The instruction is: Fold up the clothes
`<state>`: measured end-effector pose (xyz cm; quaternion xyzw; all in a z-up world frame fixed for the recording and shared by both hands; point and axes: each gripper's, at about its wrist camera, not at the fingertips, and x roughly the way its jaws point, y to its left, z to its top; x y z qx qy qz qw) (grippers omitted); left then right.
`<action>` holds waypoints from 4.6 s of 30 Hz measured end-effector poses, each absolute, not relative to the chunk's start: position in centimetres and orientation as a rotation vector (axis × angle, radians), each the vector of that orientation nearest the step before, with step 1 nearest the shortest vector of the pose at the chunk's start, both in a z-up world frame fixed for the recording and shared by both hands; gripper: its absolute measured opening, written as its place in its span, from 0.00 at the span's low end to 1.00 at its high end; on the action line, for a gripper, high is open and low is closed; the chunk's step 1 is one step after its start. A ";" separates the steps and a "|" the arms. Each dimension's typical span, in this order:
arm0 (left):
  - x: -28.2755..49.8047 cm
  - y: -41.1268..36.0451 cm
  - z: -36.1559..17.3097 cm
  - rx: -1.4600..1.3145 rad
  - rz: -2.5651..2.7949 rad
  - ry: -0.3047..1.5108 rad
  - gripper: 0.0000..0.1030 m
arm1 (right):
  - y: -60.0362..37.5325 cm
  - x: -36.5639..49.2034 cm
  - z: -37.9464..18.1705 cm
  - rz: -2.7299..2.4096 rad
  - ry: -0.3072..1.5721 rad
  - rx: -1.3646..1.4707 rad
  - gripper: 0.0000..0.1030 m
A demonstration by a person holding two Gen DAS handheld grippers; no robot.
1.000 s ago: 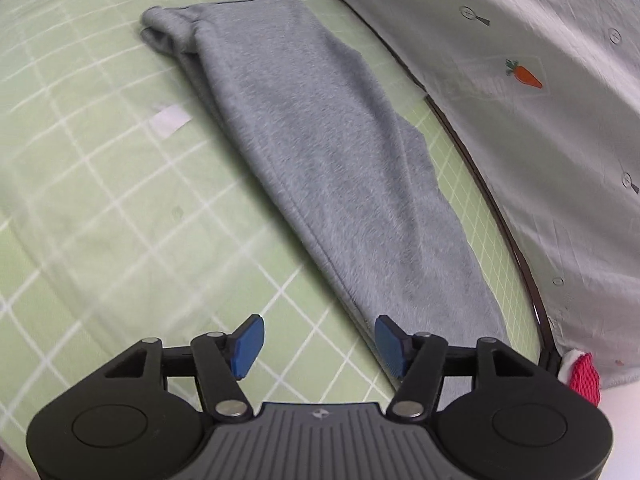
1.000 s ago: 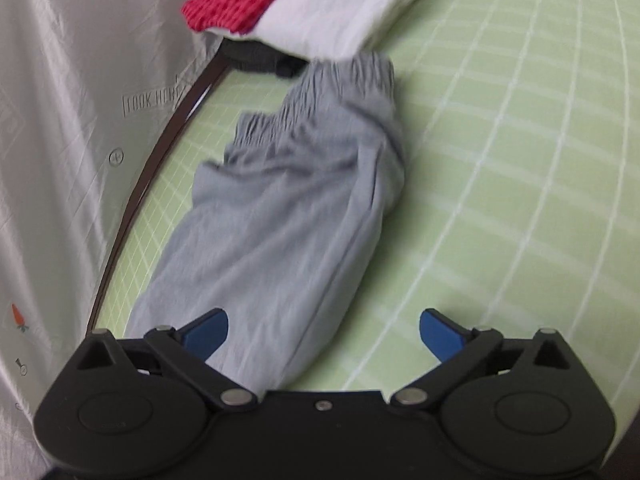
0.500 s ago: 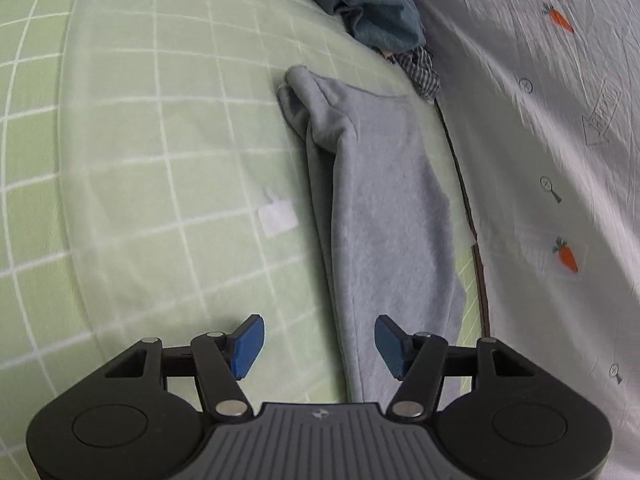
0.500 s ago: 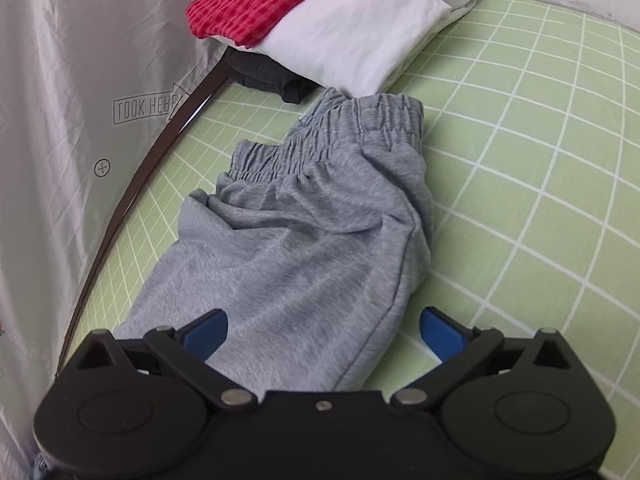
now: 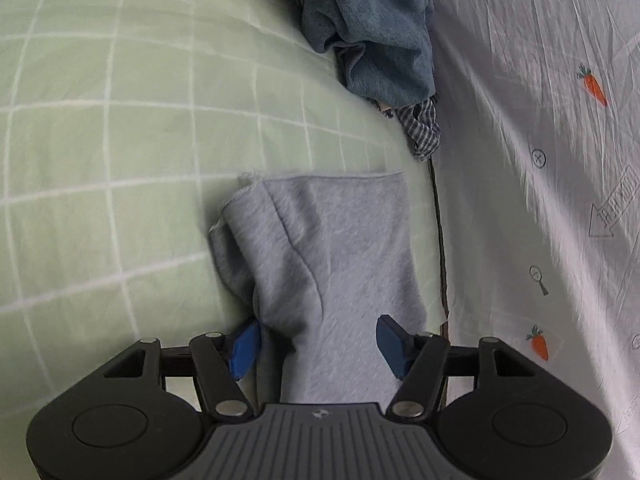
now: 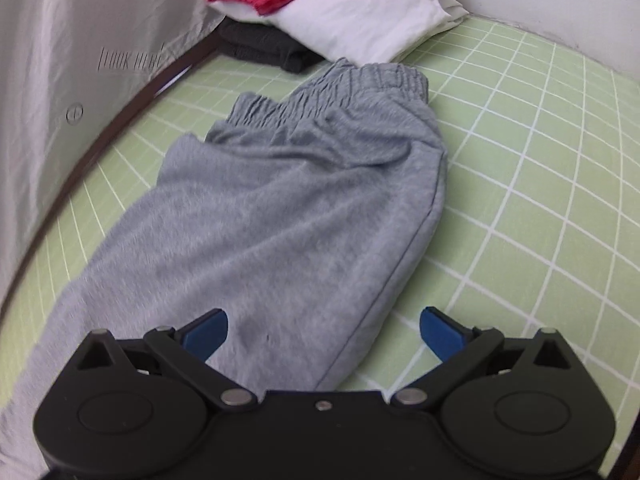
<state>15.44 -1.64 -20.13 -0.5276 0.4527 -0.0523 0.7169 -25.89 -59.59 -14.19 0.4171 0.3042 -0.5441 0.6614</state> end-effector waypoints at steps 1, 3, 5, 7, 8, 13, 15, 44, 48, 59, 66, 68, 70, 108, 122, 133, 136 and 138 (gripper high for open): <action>16.0 -1.4 -20.2 -1.181 -0.116 0.997 0.62 | -59.2 -25.5 -14.2 -1.234 0.705 0.935 1.00; 16.8 -1.1 -20.3 -1.189 -0.108 0.982 0.62 | -58.6 -24.9 -14.2 -1.231 0.726 0.928 1.00; 17.3 -0.9 -20.2 -1.178 -0.087 0.965 0.56 | -57.9 -24.5 -14.2 -1.219 0.743 0.929 1.00; 17.5 -1.0 -20.0 -1.119 -0.045 0.970 0.27 | -57.4 -24.4 -14.1 -1.213 0.756 0.934 1.00; 17.7 -1.1 -20.0 -1.061 -0.024 0.989 0.07 | -57.1 -24.4 -14.1 -1.214 0.759 0.939 1.00; 17.0 -0.1 -19.3 -0.921 -0.030 0.953 0.04 | -56.9 -24.8 -13.8 -1.229 0.746 0.981 1.00; 16.7 1.3 -18.5 -0.845 0.002 0.924 0.04 | -56.9 -25.0 -13.4 -1.231 0.737 0.972 1.00; 5.9 -19.0 -14.2 -0.312 -0.182 1.109 0.62 | -67.6 -26.1 -10.6 -1.036 0.752 0.247 0.94; 4.5 -24.0 -15.6 -0.169 -0.172 1.081 0.78 | -69.4 -24.3 -11.2 -0.861 0.775 0.204 0.67; 3.7 -28.6 -16.9 0.114 -0.171 1.118 1.00 | -72.1 -23.8 -15.1 -0.756 0.812 0.312 0.65; 4.0 -28.8 -16.9 0.114 -0.154 1.117 1.00 | -71.1 -24.6 -14.3 -0.731 0.759 0.250 0.25; 3.9 -28.8 -17.0 0.116 -0.160 1.110 1.00 | -70.8 -25.2 -13.3 -0.762 0.731 0.246 0.13; 3.8 -28.9 -17.1 0.118 -0.165 1.103 1.00 | -70.6 -26.5 -11.7 -0.803 0.682 0.273 0.12; 2.5 -28.9 -17.2 0.125 -0.185 1.043 1.00 | -78.0 -24.8 -14.7 -0.802 0.634 0.508 0.14; 2.3 -28.9 -17.2 0.117 -0.168 1.042 1.00 | -67.2 -22.8 -11.0 -0.751 0.610 0.226 0.99; 1.5 -28.3 -17.1 0.138 -0.217 1.024 1.00 | -58.5 -21.5 -15.6 -0.500 0.806 0.235 1.00; 1.0 -27.9 -17.1 0.162 -0.263 1.021 1.00 | -56.9 -22.2 -15.5 -0.496 0.816 0.214 1.00; 0.6 -27.4 -17.1 0.180 -0.311 1.018 1.00 | -56.2 -22.5 -15.4 -0.523 0.831 0.220 1.00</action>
